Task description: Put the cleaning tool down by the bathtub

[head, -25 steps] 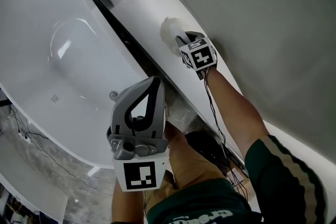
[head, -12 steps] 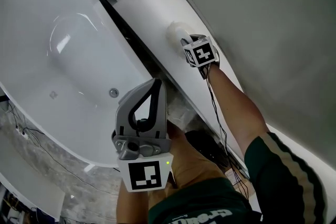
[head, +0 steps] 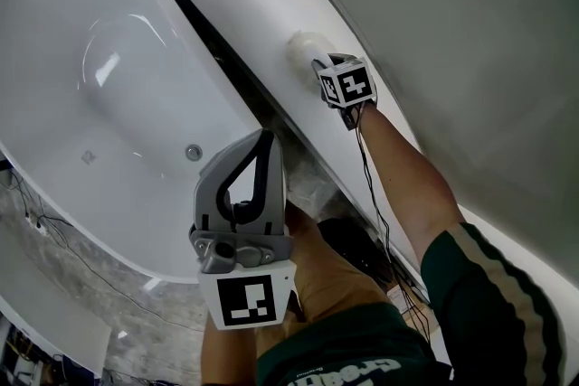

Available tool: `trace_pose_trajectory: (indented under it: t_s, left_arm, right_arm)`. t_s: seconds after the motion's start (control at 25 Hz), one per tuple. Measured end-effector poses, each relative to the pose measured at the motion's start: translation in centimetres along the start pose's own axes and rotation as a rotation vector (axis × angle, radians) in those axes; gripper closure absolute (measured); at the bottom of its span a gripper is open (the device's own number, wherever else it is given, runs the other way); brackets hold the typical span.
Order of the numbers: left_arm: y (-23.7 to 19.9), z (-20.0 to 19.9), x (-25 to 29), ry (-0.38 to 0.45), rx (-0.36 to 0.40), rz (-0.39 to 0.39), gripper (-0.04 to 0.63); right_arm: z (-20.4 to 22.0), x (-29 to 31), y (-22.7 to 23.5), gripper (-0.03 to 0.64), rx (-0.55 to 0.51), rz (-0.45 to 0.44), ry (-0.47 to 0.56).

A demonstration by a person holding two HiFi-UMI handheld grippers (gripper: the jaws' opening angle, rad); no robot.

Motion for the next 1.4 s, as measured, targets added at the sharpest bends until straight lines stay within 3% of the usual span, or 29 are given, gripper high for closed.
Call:
trace_pose_trajectory:
  t_s: [0.48, 0.56, 0.68, 0.8, 1.08, 1.4]
  left_arm:
    - [1.1, 0.3, 0.1, -0.011, 0.013, 0.030, 0.589]
    - [1.3, 0.2, 0.1, -0.005, -0.004, 0.039, 0.589]
    - [1.4, 0.3, 0.1, 0.004, -0.025, 0.039, 0.589]
    - [1.5, 0.6, 0.2, -0.002, -0.028, 0.032, 0.589]
    - [2.4, 0.6, 0.2, -0.005, -0.024, 0.053, 0.589]
    - [2.0, -0.3, -0.3, 0.005, -0.009, 0.044, 0.591]
  right_arm:
    - [0.5, -0.1, 0.0, 0.512, -0.007, 0.017, 0.068]
    - [0.7, -0.3, 0.2, 0.447, 0.004, 0.022, 0.086]
    - [0.8, -0.4, 0.0, 0.360, 0.037, -0.038, 0.119]
    - [0.8, -0.2, -0.6, 0.360, 0.008, -0.075, 0.136]
    - [0.9, -0.7, -0.3, 0.351, 0.013, -0.045, 0.144]
    - [0.0, -1.5, -0.8, 0.337, -0.011, -0.081, 0.173]
Point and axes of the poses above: the fingertips, and each gripper's own axes: x forward along the fingers, y to its right, z out of its underside, the point moved 9 cm from there along -x, backward along the fingers, and after that the axes turned 7 degrees about y, right-handed, at the moved point
